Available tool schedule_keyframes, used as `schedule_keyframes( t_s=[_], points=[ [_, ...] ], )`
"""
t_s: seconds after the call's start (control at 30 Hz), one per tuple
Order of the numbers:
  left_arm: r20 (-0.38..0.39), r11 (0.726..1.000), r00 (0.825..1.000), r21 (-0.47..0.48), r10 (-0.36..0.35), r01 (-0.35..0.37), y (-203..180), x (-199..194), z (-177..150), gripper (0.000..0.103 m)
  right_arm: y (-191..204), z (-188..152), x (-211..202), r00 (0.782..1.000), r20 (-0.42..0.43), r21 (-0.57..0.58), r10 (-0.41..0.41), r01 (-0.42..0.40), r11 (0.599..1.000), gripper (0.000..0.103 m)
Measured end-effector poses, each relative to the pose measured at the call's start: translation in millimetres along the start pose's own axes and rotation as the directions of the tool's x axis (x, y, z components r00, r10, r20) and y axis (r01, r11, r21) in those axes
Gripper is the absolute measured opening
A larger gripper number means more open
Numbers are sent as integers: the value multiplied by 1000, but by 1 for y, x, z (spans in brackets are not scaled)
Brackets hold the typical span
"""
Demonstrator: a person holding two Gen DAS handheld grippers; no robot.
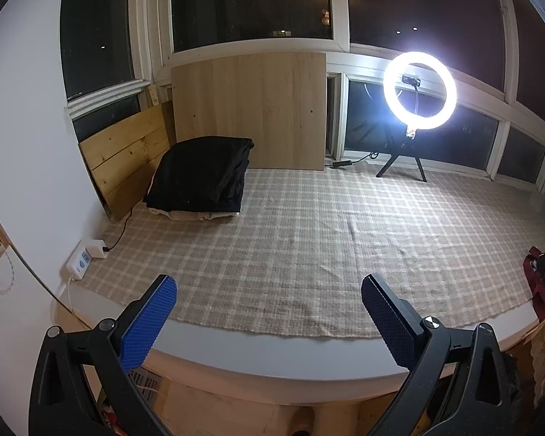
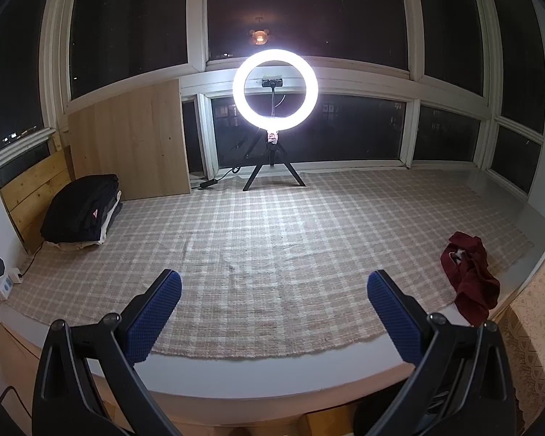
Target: Fold clothes
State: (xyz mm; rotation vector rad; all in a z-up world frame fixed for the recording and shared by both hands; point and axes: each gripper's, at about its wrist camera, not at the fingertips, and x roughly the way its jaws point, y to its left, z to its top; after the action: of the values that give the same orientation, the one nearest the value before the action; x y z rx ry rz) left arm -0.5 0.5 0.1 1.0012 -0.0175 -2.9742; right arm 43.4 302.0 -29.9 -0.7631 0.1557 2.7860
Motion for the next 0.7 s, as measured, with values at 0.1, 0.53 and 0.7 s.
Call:
schedule_keyframes(
  t_s=[0.1,0.53,0.7],
  points=[
    [-4,1000,1000,7,2,-2,-3,2,2,102,0,-1,1,1000,1,-4,-2,2,1000,103],
    [-13,1000,1000,30,5,-5,-10,12,9,102,-4,4,15,1000,-5,1,-7,7,1000,103],
    [-14,999,1000,36,4,-3,-13,18,9,102,-6,7,22,1000,-13,5,-8,8,1000,103]
  ],
)
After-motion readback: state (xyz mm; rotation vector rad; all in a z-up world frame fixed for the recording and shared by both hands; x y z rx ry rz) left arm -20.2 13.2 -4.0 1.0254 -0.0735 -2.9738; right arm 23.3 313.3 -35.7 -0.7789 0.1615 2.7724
